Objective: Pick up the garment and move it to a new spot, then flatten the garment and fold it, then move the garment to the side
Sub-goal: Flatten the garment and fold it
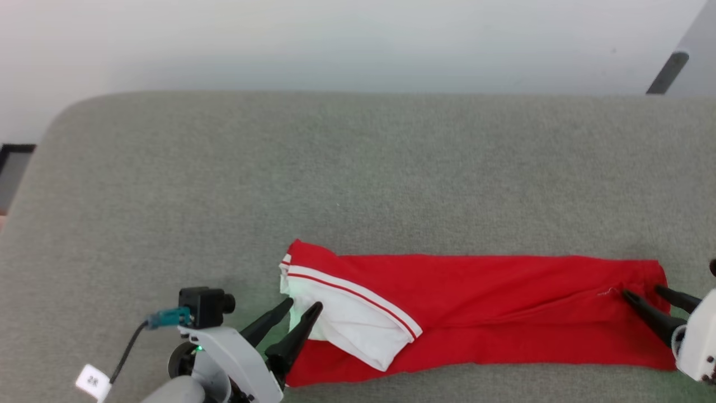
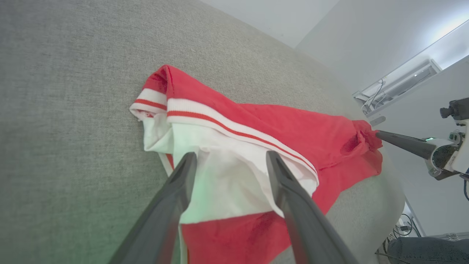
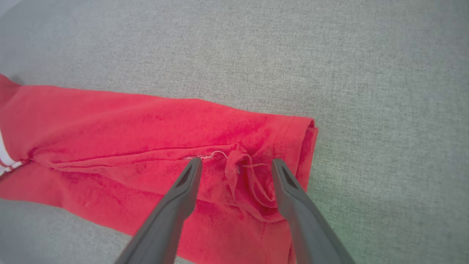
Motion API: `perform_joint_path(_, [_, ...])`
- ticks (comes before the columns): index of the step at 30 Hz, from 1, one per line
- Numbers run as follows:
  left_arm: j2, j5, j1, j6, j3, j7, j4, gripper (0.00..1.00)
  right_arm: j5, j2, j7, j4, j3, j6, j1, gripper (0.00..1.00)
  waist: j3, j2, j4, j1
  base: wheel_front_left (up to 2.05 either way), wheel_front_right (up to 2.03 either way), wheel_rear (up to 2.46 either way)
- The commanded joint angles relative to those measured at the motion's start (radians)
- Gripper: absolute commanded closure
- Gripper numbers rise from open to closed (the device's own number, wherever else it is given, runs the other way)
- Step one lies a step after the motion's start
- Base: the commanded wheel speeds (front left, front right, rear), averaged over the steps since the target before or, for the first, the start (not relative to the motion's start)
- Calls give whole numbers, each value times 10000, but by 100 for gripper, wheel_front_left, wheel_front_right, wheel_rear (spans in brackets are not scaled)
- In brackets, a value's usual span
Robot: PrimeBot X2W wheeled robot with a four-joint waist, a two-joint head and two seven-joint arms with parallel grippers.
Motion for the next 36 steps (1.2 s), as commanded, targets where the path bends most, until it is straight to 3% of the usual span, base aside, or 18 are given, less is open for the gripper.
perform_joint_path(1, [13, 165, 219, 166, 28, -201, -144, 0, 103, -133, 2, -94, -68, -1, 242, 0, -383, -1, 230, 0, 0, 0, 0])
perform_joint_path(13, [-133, 1501, 1299, 1525, 720, -1326, -983, 0, 1148, -1078, 480, 365, -963, -1, 1348, 0, -598, -1, 1304, 0, 0, 0, 0])
perform_joint_path(19, [-756, 3647, 2159, 1936, 2682, -1331, -1567, 0, 1623, -1178, 1306, 1021, -1205, -1, 1712, 0, -518, -1, 1719, 0, 0, 0, 0])
perform_joint_path(28, [-1460, 6268, 2986, 1787, 4258, -1337, -2109, 0, 1662, -931, 2806, 1524, -1219, -1, 1192, 0, -435, -1, 1795, 0, 0, 0, 0])
perform_joint_path(36, [-2337, 7495, 2867, 1304, 4969, -1336, -1775, 0, 1016, 35, 4088, 2386, -983, -1, 296, 0, 123, -1, 1799, 0, 0, 0, 0])
